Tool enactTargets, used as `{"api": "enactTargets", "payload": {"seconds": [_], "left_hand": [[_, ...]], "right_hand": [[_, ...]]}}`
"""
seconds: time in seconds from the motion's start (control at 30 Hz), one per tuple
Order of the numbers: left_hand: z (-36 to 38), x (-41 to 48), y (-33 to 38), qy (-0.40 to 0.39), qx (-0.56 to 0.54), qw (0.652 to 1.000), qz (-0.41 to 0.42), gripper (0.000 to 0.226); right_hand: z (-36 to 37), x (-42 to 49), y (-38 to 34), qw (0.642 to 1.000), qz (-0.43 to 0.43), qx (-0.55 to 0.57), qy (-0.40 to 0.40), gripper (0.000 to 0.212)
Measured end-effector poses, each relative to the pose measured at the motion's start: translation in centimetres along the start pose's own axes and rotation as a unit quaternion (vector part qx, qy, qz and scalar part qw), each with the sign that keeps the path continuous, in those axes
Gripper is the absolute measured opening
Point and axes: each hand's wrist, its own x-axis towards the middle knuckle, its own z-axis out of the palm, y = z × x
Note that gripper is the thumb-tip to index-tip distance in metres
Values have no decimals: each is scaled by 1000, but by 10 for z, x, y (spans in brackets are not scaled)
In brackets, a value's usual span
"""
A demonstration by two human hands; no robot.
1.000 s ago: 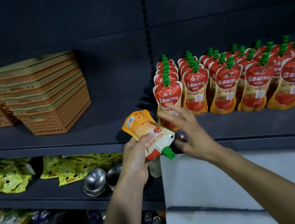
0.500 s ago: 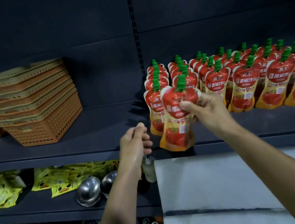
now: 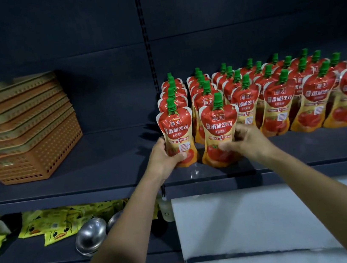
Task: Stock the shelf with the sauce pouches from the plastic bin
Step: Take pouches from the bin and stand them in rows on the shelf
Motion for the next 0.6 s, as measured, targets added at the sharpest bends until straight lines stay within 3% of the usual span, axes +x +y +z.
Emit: {"api": "enactTargets", "payload": {"seconds": [0.2, 0.6], "left_hand": [[2, 10, -12, -1, 46, 999, 5, 57], [2, 19, -17, 5, 52, 999, -8, 63]], "right_hand": [[10, 4, 30, 999, -2, -43, -6, 50], [16, 19, 26, 997, 34, -63, 0, 53]]}}
